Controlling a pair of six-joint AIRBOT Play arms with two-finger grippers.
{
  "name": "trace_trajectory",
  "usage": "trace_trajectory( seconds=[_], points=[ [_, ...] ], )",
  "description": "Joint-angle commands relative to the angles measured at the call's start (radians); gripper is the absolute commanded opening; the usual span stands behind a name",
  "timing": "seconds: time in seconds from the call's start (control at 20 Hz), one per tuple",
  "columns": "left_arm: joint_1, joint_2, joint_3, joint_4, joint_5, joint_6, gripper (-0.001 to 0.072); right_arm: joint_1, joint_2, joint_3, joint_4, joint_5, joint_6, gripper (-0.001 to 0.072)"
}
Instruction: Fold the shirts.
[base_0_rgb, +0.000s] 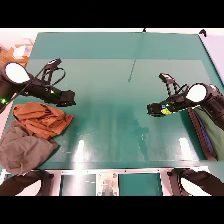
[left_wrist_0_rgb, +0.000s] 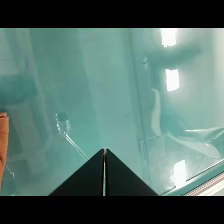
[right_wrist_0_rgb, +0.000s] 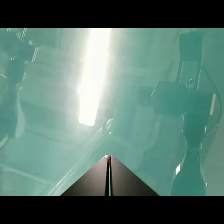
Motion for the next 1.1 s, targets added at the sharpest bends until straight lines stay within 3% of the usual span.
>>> trace_trajectory(
  seconds=[0.0, 0.15, 0.35, 0.4, 0.45, 0.5, 0.65, 0.8, 1.05],
  points=[
    [-0.001, 0.001, 0.0, 0.009, -0.031, 0.001, 0.003, 0.001, 0.001, -0.001, 0.0, 0.0, 0.0, 0.0017],
    [-0.001, 0.002, 0.021, 0.159, -0.097, -0.01, 0.0029, 0.001, 0.001, -0.001, 0.0, 0.0, 0.0, 0.0017],
    [-0.001, 0.028, 0.049, 0.628, -0.097, -0.154, 0.003, 0.001, 0.001, -0.001, 0.0, 0.0, 0.0, 0.0016],
    [0.0, 0.028, 0.04, 0.756, -0.09, -0.197, 0.0164, 0.001, 0.001, -0.001, 0.0, 0.0, 0.0, 0.0017],
    [0.01, 0.028, 0.025, 0.833, -0.064, -0.233, 0.0569, 0.001, 0.001, -0.001, 0.0, 0.0, 0.0, 0.0017],
    [0.038, 0.026, 0.006, 0.851, -0.019, -0.249, 0.072, 0.001, 0.001, -0.001, 0.0, 0.0, 0.0, 0.0017],
    [0.18, -0.035, -0.032, 0.809, 0.053, -0.254, 0.072, 0.001, 0.001, -0.001, 0.0, 0.0, 0.0, 0.0017],
    [0.325, -0.17, -0.032, 0.654, 0.102, -0.253, 0.072, 0.001, 0.001, -0.001, 0.0, 0.0, 0.0, 0.0017],
    [0.368, -0.368, -0.032, 0.573, 0.084, -0.232, 0.072, 0.001, 0.001, -0.001, 0.0, 0.0, 0.0, 0.0017]
  ],
)
